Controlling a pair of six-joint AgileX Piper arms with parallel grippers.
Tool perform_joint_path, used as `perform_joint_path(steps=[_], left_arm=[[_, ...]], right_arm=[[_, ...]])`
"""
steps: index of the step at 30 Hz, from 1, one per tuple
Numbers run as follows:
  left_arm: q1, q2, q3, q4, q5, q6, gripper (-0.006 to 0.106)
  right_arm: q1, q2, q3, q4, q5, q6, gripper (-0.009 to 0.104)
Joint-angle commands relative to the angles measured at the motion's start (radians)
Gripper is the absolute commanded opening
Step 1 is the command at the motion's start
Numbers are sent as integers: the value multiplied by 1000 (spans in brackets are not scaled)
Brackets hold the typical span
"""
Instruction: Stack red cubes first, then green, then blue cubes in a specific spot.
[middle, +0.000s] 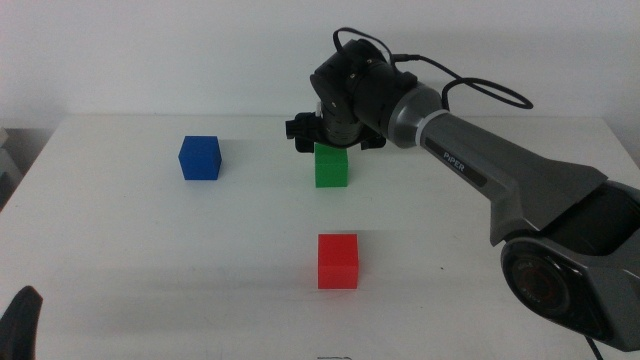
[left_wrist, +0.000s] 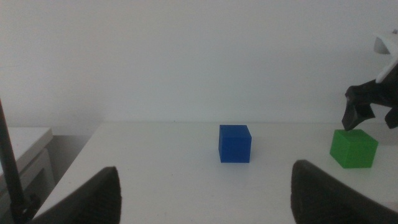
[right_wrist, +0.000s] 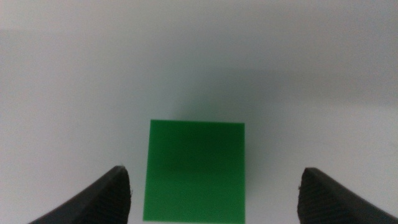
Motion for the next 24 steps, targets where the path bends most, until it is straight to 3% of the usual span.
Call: perform_joint_path(steps=[1,17,21,24], left_arm=[[-3,-21,-3,-11,-84,-8,94],[-3,-21,-3,-11,-84,-8,94],[-3,-21,-3,-11,-84,-8,94],[-3,-21,-3,-11,-84,-8,94]], right_arm=[[-8,-67,-34,-45,-54,8,94],[-7,5,-35,-50,-115,38,93],[-7,15,-35,-55,-124,39,86],[-8,21,-36,-66,-132,57,75]])
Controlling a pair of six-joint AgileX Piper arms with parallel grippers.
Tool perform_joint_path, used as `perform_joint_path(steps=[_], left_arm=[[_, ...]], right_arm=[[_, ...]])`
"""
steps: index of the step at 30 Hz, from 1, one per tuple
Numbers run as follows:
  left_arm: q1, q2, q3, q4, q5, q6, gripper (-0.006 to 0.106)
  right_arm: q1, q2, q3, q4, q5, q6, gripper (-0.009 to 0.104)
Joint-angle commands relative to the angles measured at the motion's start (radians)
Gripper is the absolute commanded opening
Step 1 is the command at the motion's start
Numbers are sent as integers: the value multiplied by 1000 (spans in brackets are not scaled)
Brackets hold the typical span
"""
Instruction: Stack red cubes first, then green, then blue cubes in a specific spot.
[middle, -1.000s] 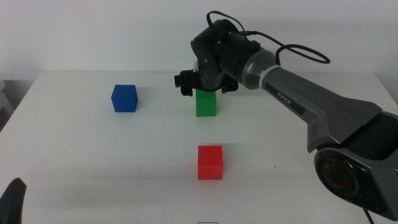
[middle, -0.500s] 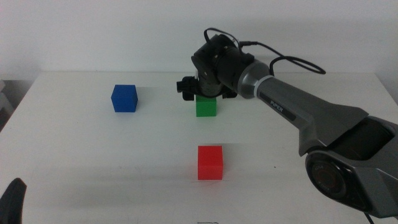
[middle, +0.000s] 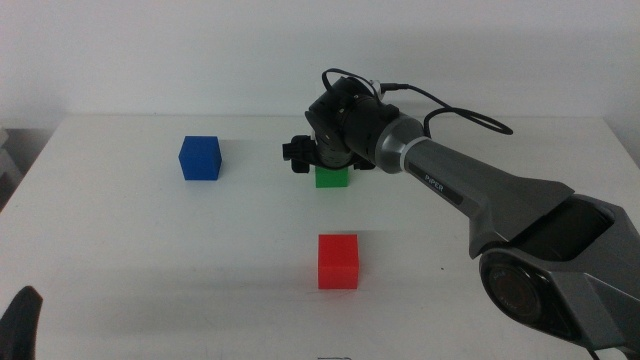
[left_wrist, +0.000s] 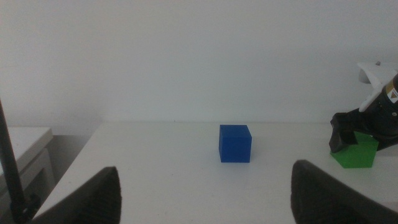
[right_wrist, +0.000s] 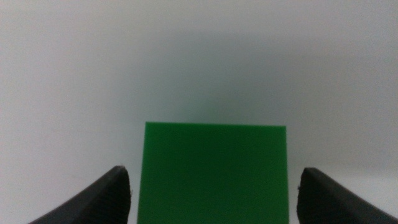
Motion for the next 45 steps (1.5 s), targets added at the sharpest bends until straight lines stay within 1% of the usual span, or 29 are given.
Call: perform_joint_path(steps=[1,6,8,10,13,18,22,25,30,33,36,39,45], left_arm=[[-3,-21,-3,-11,-84,-8,94],[-3,-21,-3,-11,-84,-8,94],[-3,-21,-3,-11,-84,-8,94],[-3,-21,-3,-11,-84,-8,94],[-3,-21,-3,-11,-84,-8,94],[-3,-21,-3,-11,-84,-8,94],[-3,-21,-3,-11,-84,-8,94],[-3,-21,-3,-11,-84,-8,94],[-3,-21,-3,-11,-84,-8,94],[-3,-21,-3,-11,-84,-8,94],[-3,-21,-3,-11,-84,-8,94],[-3,-21,-3,-11,-84,-8,94],[-3,-21,-3,-11,-84,-8,94]], right_arm=[[-10,-73,-32,-46,-44,10,69],[-17,-72,-37,-32,-34,17,30],[-16,-74,-50,-30,-4,-2,12],[-6,-85,-67,-26,45,-34,-2],[14,-126,-66,-14,108,-58,-1],[64,-223,-21,-67,199,-46,-1],[121,-379,144,-97,176,-10,-1],[147,-529,331,-133,123,84,-1],[227,-725,654,-231,26,303,-1],[302,-776,752,-295,29,432,-1],[338,-771,763,-298,66,484,-1],[354,-761,763,-275,72,489,-1],[345,-746,763,-262,77,483,-1]])
